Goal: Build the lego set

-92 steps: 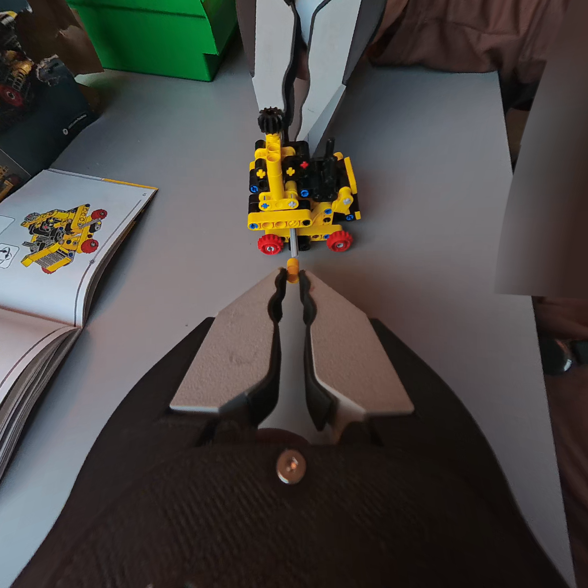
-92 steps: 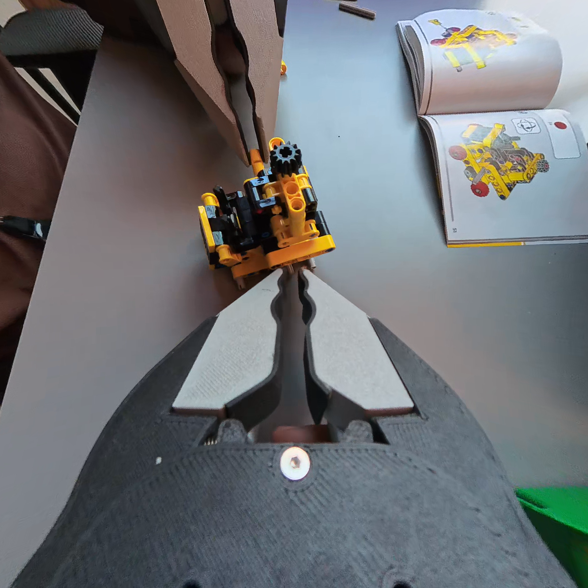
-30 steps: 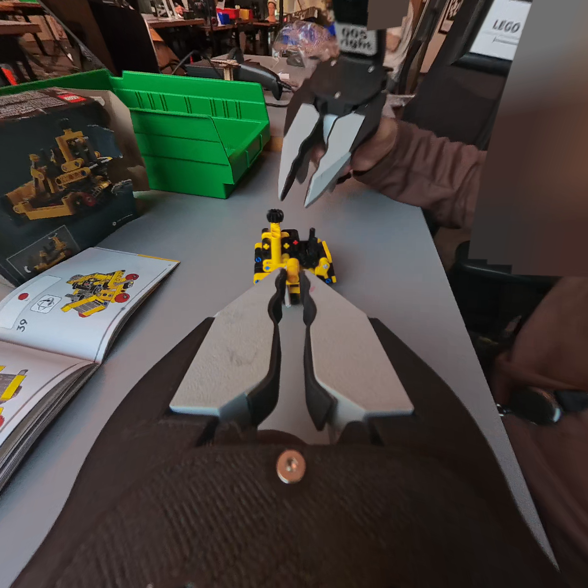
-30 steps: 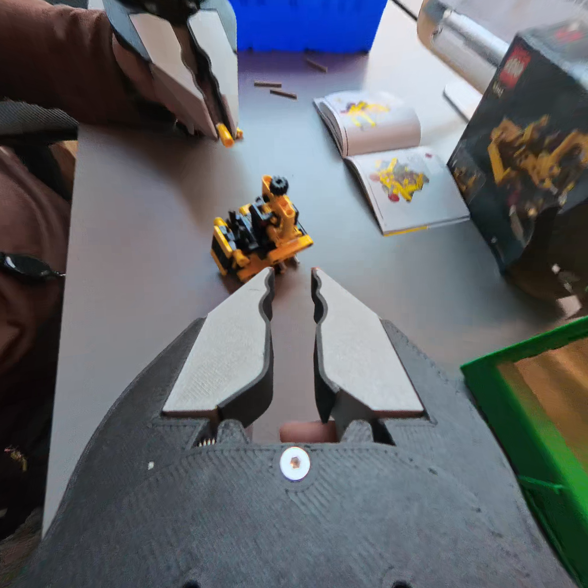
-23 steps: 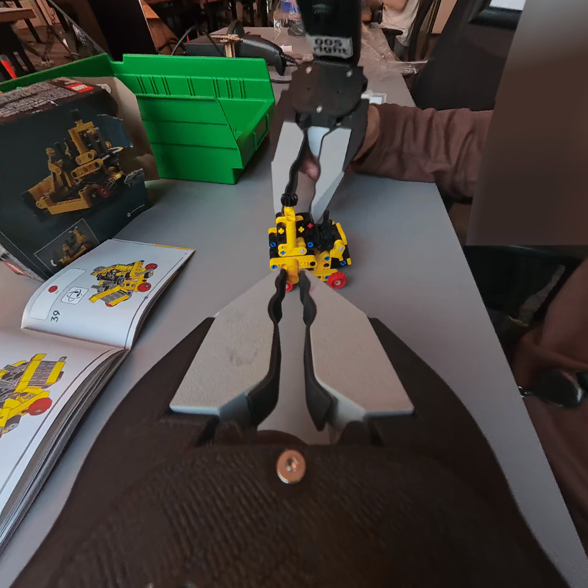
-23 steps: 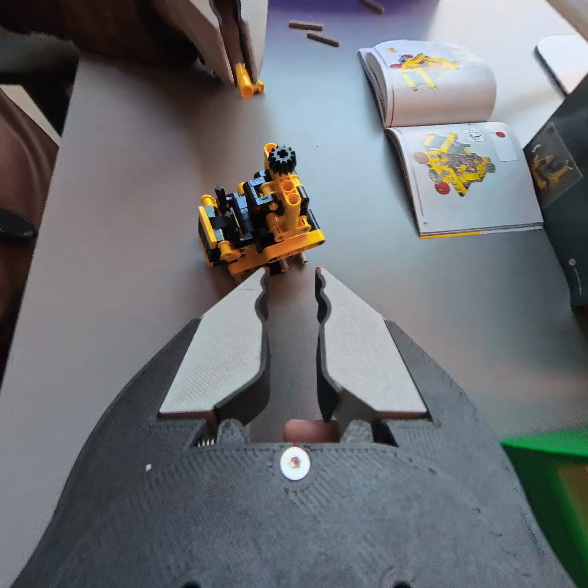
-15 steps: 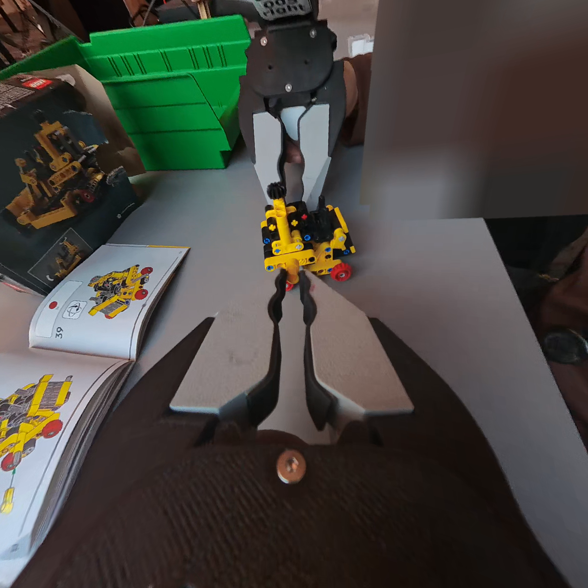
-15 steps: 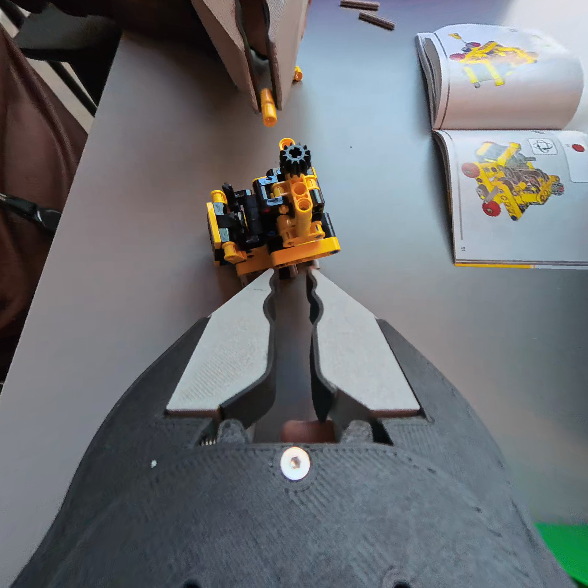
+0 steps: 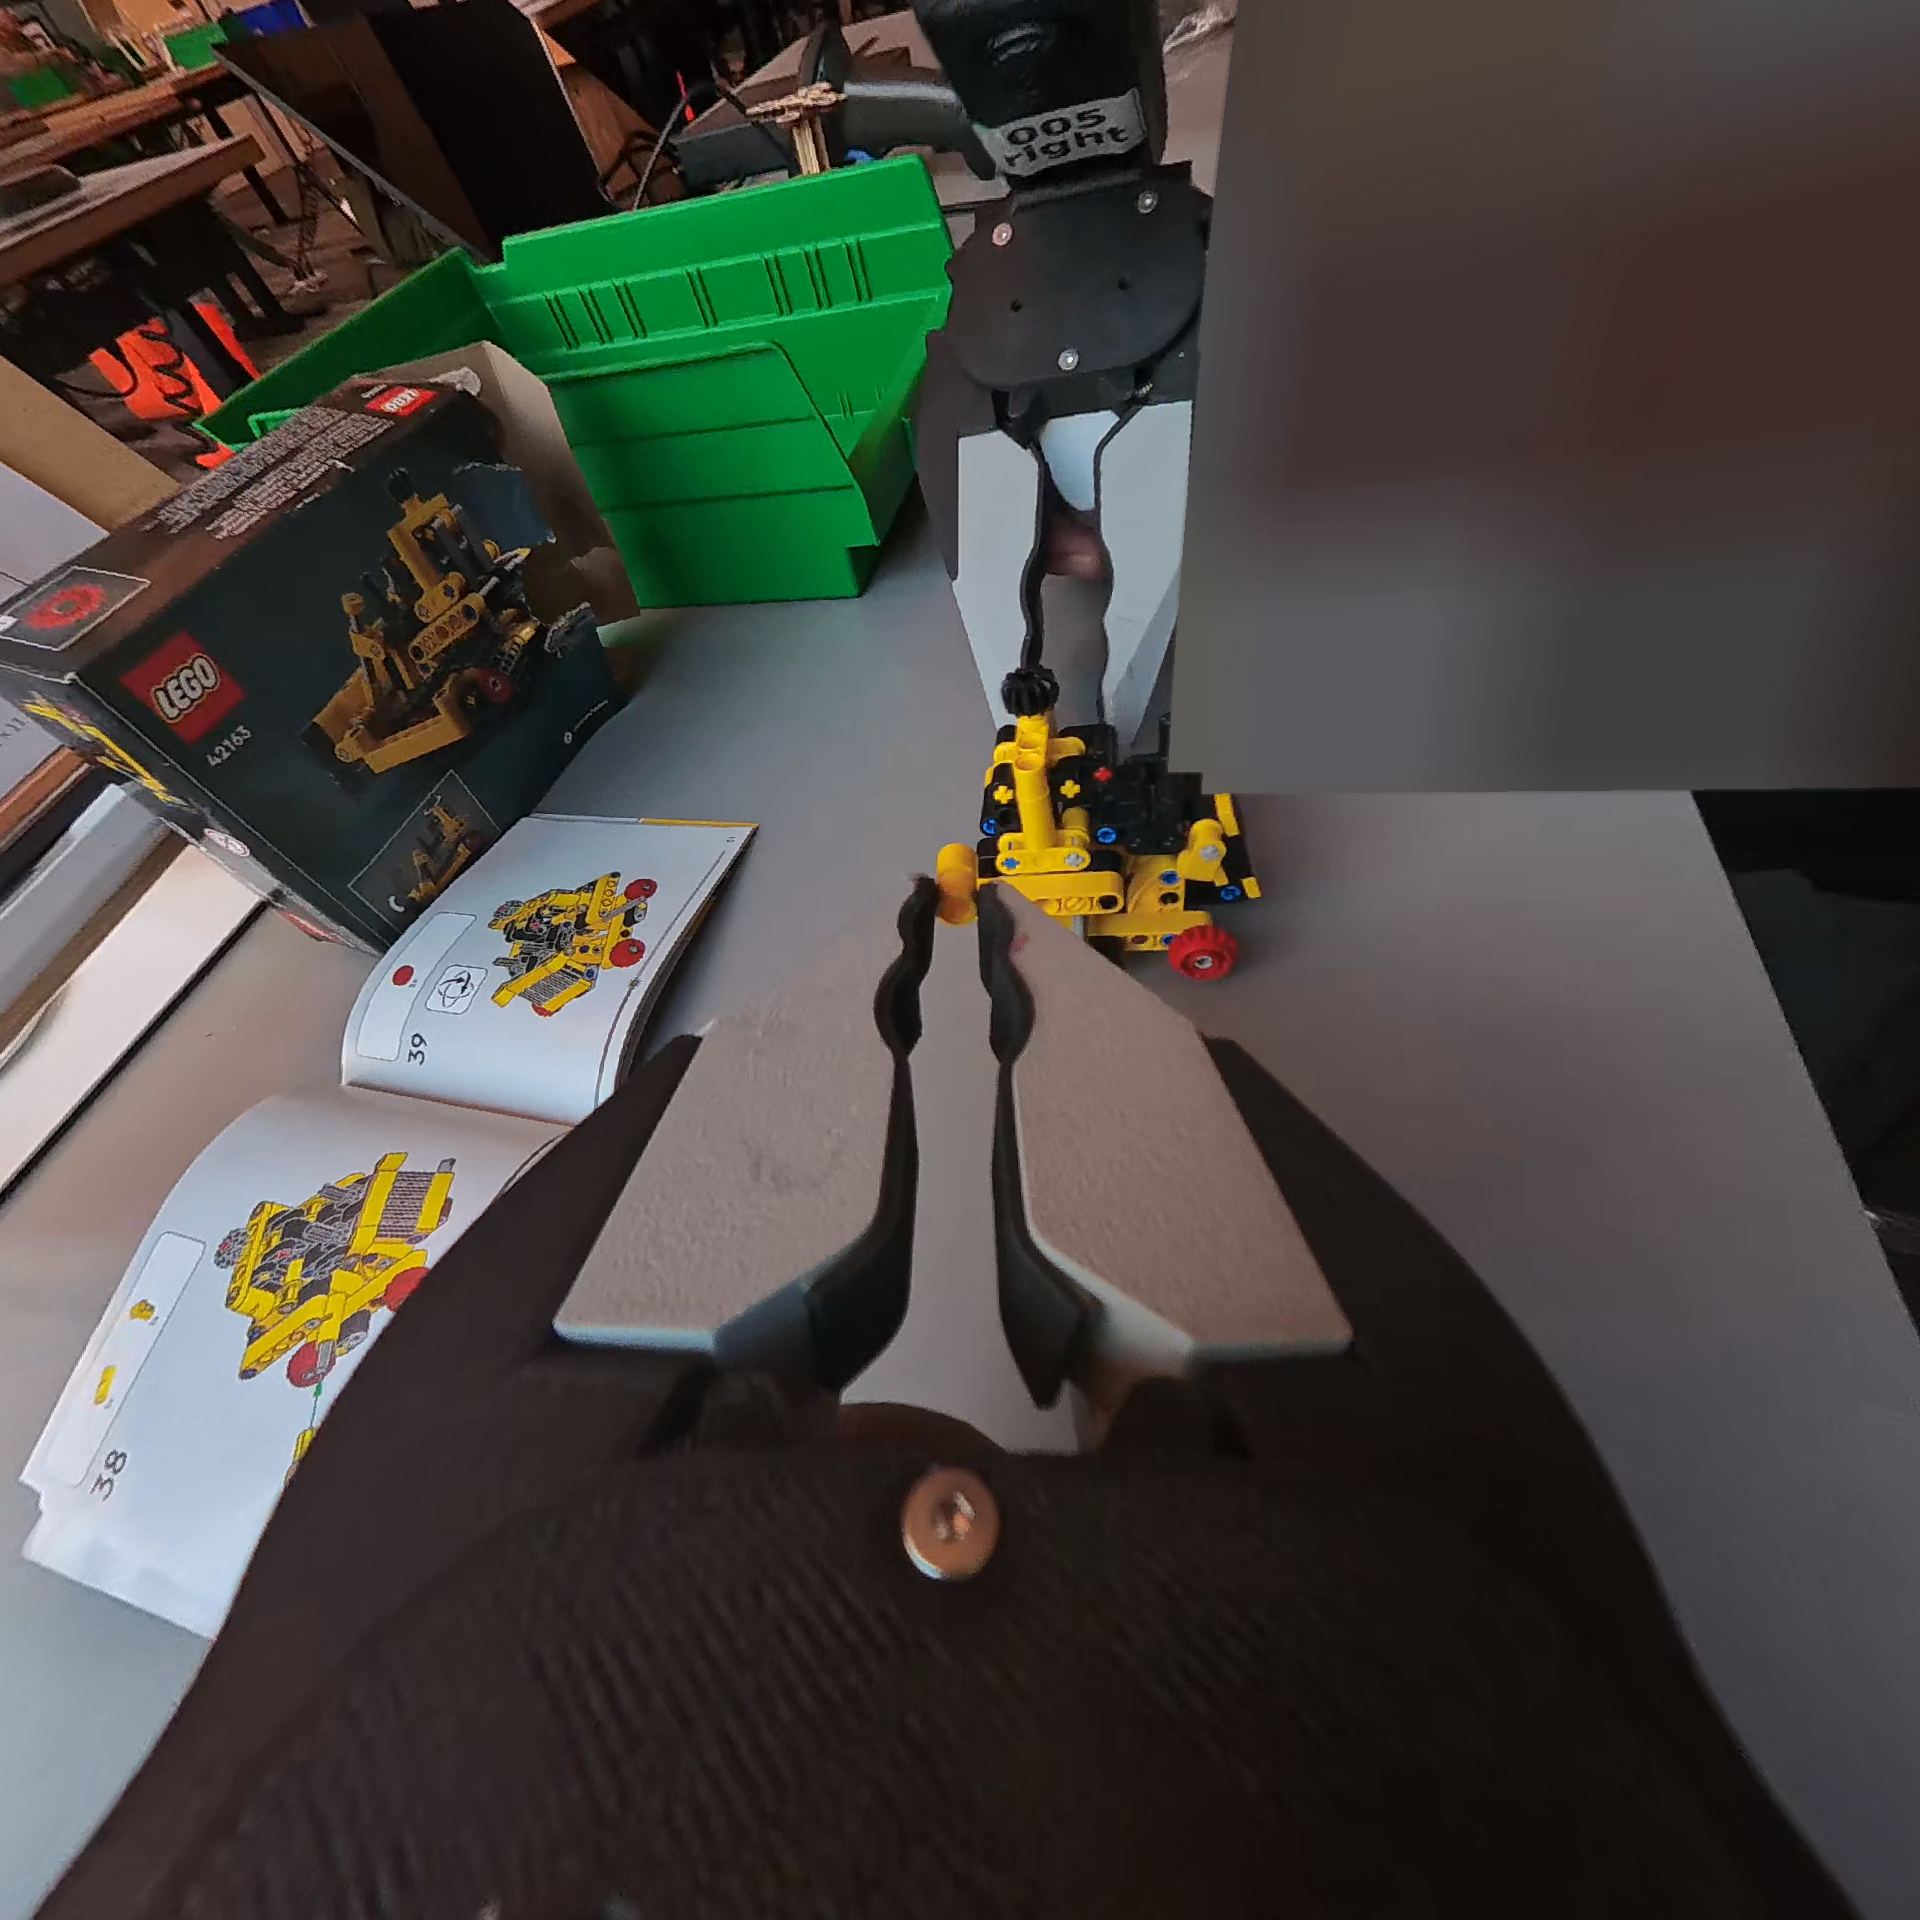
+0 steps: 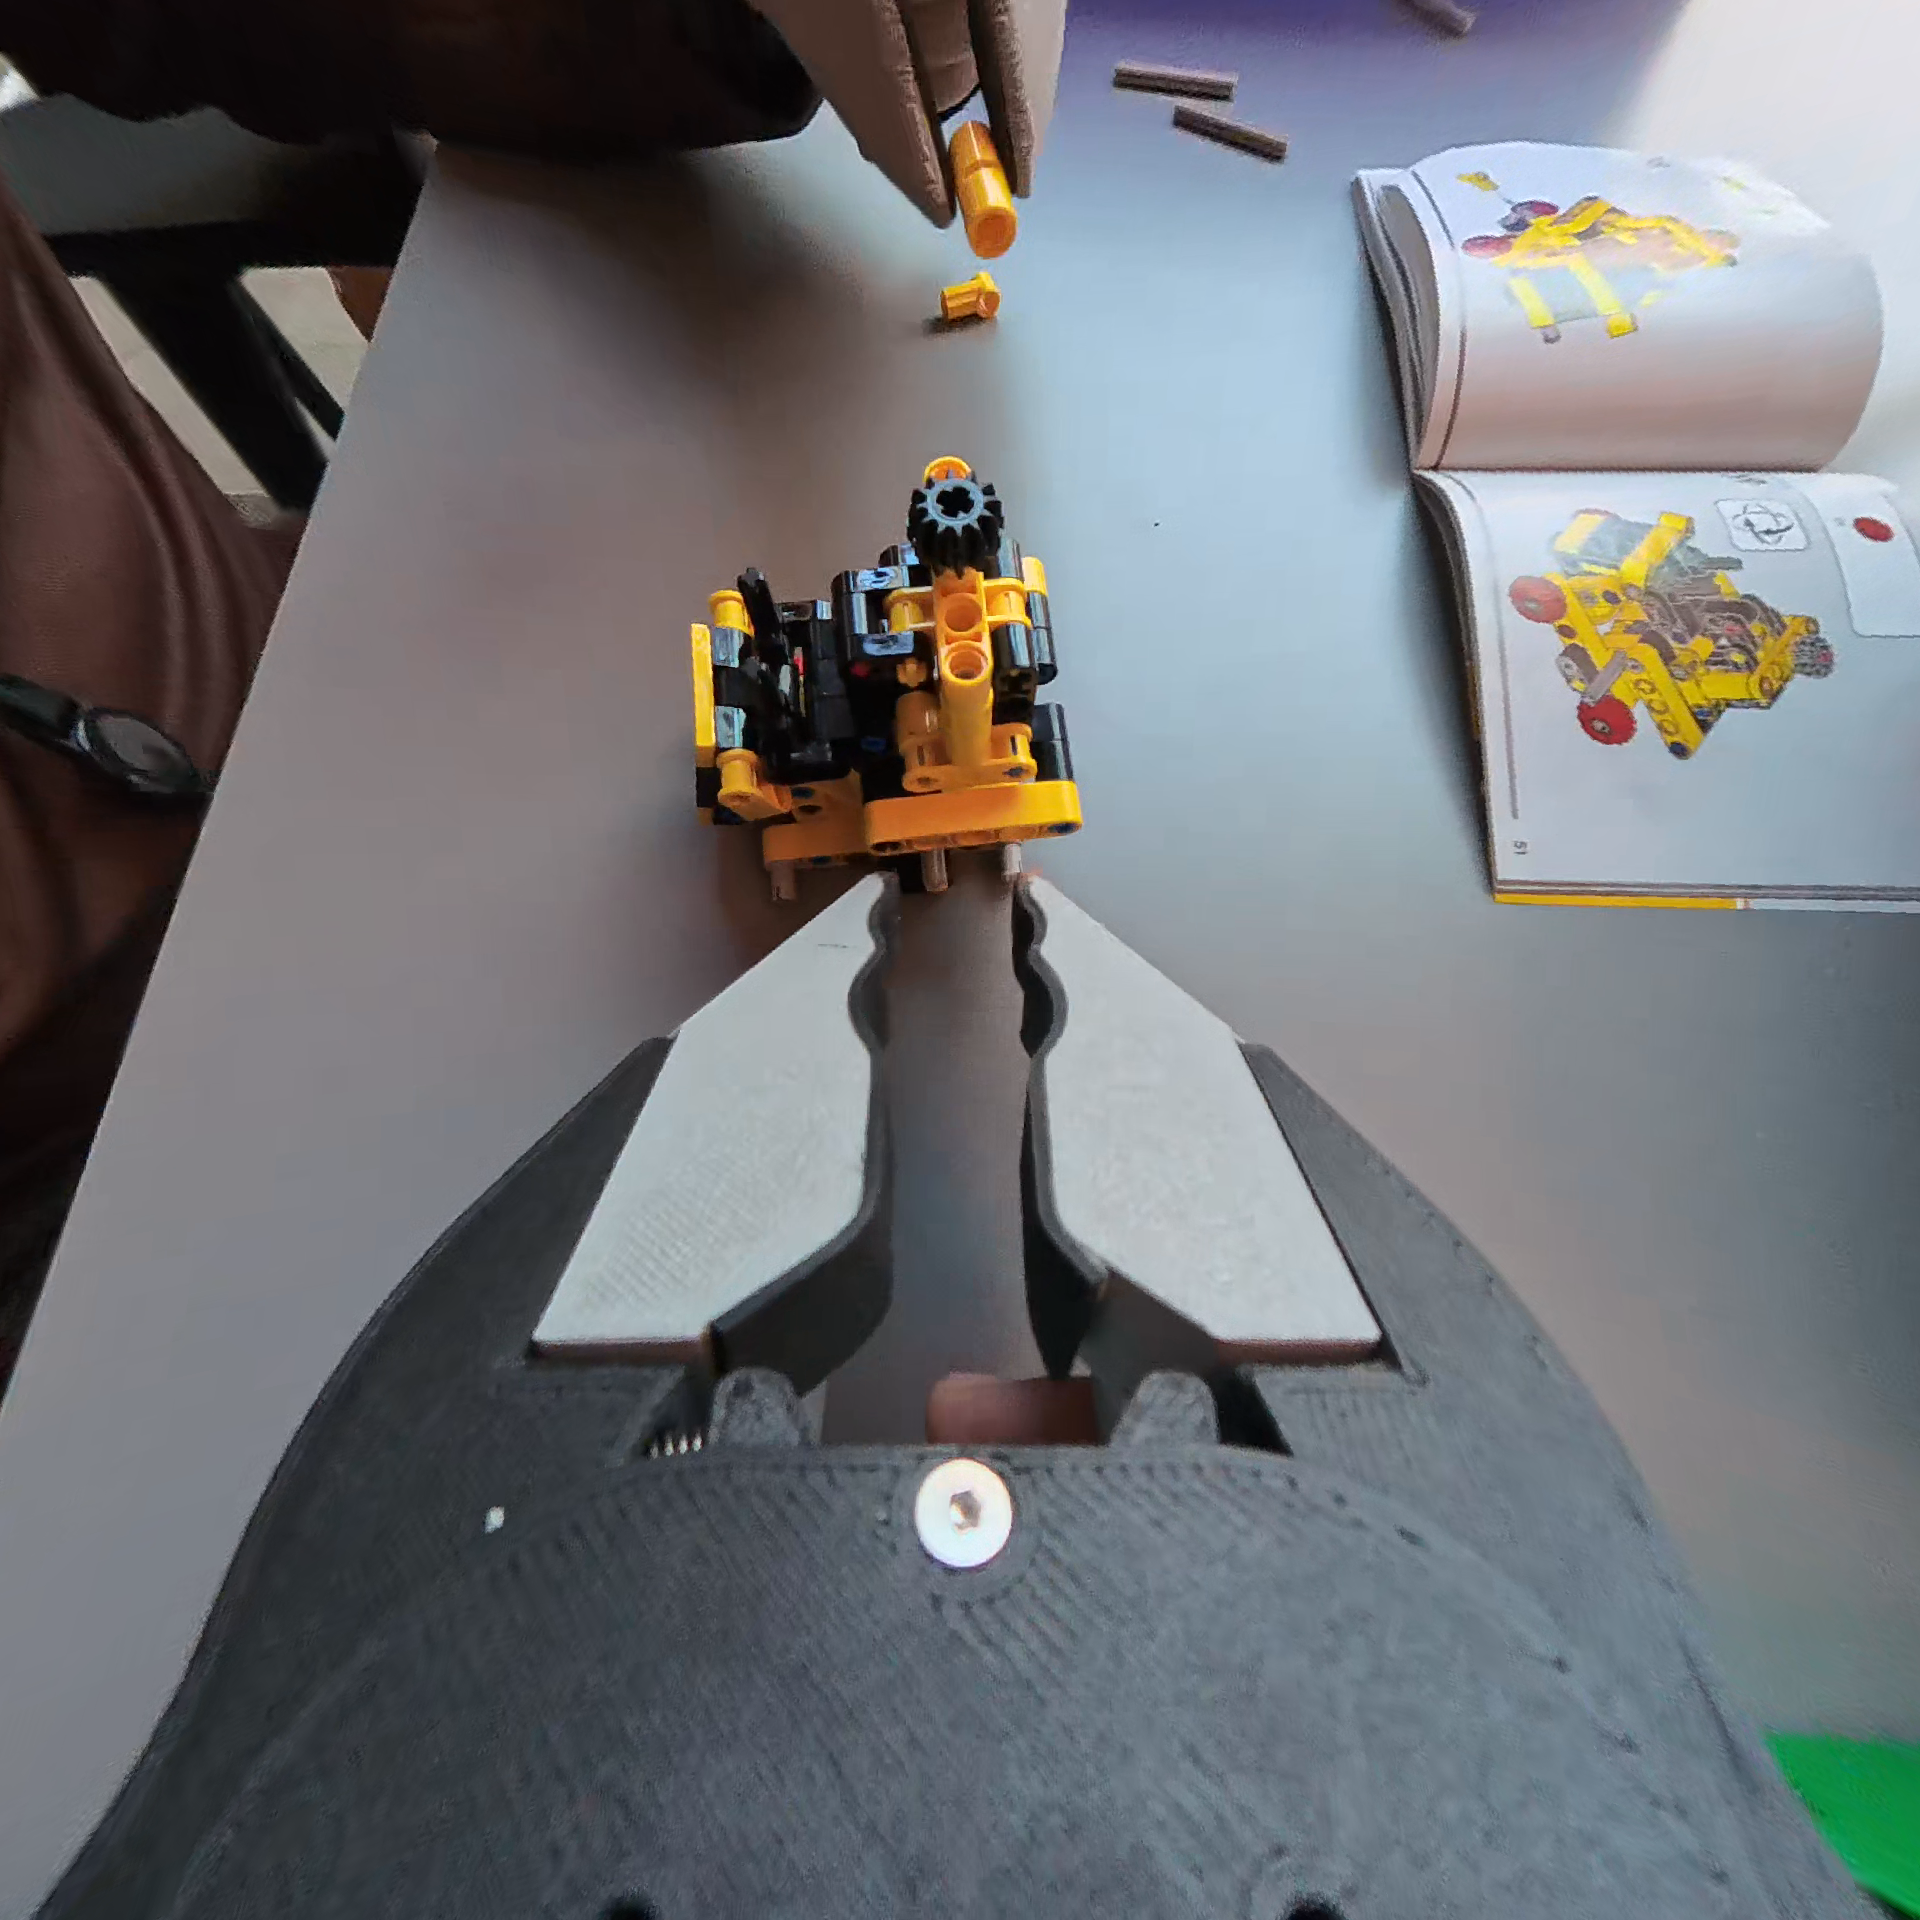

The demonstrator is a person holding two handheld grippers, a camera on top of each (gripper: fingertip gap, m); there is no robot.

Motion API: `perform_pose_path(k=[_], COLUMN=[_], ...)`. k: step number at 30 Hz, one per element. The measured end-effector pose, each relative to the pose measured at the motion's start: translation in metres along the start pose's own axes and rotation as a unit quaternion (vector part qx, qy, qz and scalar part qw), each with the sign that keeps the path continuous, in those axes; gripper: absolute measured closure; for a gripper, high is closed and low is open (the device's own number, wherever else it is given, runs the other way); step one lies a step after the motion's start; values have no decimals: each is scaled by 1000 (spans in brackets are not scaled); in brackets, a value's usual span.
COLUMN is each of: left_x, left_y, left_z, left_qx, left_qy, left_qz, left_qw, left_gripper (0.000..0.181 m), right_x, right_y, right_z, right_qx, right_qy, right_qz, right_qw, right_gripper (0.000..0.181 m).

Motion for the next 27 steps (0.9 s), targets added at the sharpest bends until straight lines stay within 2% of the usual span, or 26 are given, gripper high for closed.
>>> perform_pose_path(k=[5,8,9,14,17,22,27], left_x=[6,7,6,-9,-29,-82,-125], left_y=[10,15,17,29,22,11,23], left_z=[-4,-6,-6,-4,10,31,37], left_qx=[19,29,32,54,31,38,54], left_qy=[-12,-1,8,20,10,-35,-78], left_qz=[6,23,33,52,84,149,173], left_qw=[1000,999,999,997,996,987,980], left_gripper=[176,176,176,176,176,176,176], right_x=[3,3,4,17,29,46,65], right_y=[-1,-3,-3,-1,-1,-8,-21], right_z=[-12,-14,-14,-13,-12,-22,-38], right_qx=[29,26,27,27,25,26,28], right_qy=[-10,-18,-21,-37,-59,-90,-137], right_qz=[19,19,23,47,63,94,128], right_qw=[999,999,999,998,996,991,982], right_gripper=[166,175,180,180,180,180,180])
Point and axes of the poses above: each gripper's, where its closed fingertips meet, z back along the fingers, y out of its underside, x = y × z across the jaws, the point moved 7 cm from there along z, back along the fingers, and after that the axes turned 3 degrees about x, right-handed, at the moved point
